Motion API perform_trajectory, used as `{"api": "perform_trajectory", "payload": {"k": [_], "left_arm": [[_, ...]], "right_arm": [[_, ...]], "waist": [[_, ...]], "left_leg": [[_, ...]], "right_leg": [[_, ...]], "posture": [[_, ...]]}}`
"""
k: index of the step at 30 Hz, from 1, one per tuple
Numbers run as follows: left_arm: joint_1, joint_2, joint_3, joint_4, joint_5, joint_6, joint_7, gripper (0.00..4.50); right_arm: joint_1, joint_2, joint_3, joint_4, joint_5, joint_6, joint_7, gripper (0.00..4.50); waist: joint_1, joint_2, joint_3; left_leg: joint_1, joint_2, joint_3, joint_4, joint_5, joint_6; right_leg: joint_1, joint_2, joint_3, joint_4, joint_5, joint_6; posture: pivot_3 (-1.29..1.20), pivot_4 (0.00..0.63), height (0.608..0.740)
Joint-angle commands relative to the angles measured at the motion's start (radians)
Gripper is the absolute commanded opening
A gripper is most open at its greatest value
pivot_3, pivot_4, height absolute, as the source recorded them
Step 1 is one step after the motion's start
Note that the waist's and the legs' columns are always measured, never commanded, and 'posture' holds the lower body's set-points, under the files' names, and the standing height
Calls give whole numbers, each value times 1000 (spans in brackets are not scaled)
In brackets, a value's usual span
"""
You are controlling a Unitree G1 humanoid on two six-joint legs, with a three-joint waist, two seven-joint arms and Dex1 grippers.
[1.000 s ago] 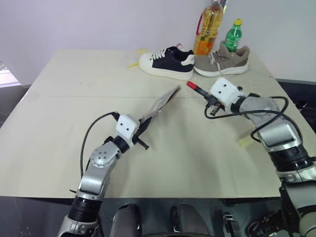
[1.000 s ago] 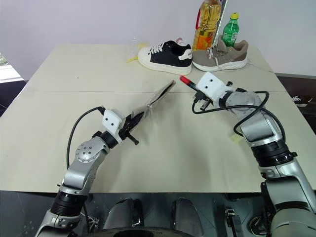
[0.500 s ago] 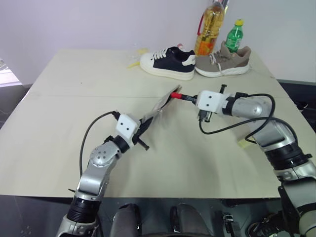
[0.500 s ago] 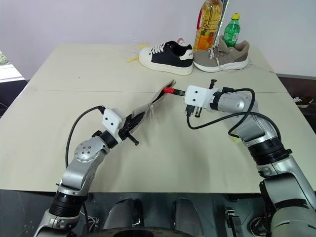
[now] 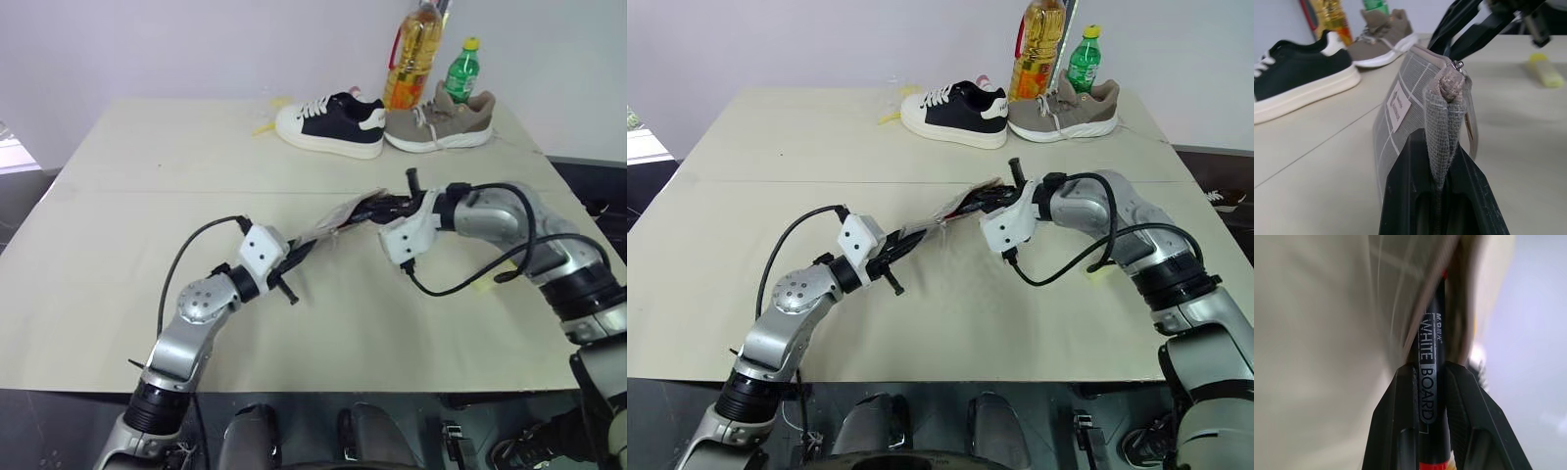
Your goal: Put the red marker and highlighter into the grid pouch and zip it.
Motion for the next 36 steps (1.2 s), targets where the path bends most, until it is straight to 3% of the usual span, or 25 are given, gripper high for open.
{"api": "perform_trajectory", "payload": {"k": [1,4,5,9,17,18,21,28,32,36], "left_arm": [[-17,14,-3,-58,-31,24,-31,0],[-15,16,-4,-72,-32,39,-33,0],[-14,16,-3,-74,-31,42,-32,0],[-3,2,-1,-60,-8,28,-2,0],[8,-27,-18,28,73,-73,62,0],[7,-32,-22,36,77,-81,64,0],[-11,-45,-50,95,109,-140,57,0],[-46,-68,-94,175,114,-201,10,0],[-81,-85,-110,218,109,-224,-21,0],[-105,-108,-126,260,103,-245,-46,0]], "right_arm": [[-28,24,-7,13,21,-77,5,250],[-22,52,-21,11,69,-64,41,250],[-18,57,-29,9,85,-54,53,1302],[10,50,-102,20,156,52,67,3150],[146,11,-354,-118,448,640,163,3150],[159,12,-393,-127,479,734,150,3426],[262,-25,-519,-127,521,1213,81,4448],[305,54,-685,-264,538,1794,-152,4448],[311,101,-803,-299,535,1988,-258,4448],[266,247,-938,-358,473,2168,-411,4448]], "waist": [[1,0,0],[2,0,0],[2,0,0],[3,0,0],[6,0,0],[5,0,0],[10,-1,0],[-1,5,-2],[6,5,-2],[4,5,-2]], "left_leg": [[0,0,0,0,0,0],[0,0,0,0,0,0],[0,0,0,0,0,0],[0,0,0,1,0,0],[1,0,-2,1,-3,5],[1,0,-2,1,-3,5],[1,0,-2,1,-4,7],[1,-1,-2,1,-5,9],[0,-1,-3,1,-5,9],[0,-2,-3,1,-5,9]], "right_leg": [[0,0,0,0,0,0],[0,0,0,0,0,0],[1,0,0,0,0,0],[1,0,0,0,0,0],[2,-1,0,0,0,0],[2,-1,0,0,0,0],[3,-1,0,0,0,-1],[2,-5,0,1,0,-1],[2,-2,-1,1,0,-1],[2,-2,-1,0,0,-1]], "posture": [[0,150,713],[0,150,713],[0,150,713],[0,150,713],[0,150,713],[0,150,713],[0,150,713],[0,150,713],[0,150,713],[0,150,713]]}}
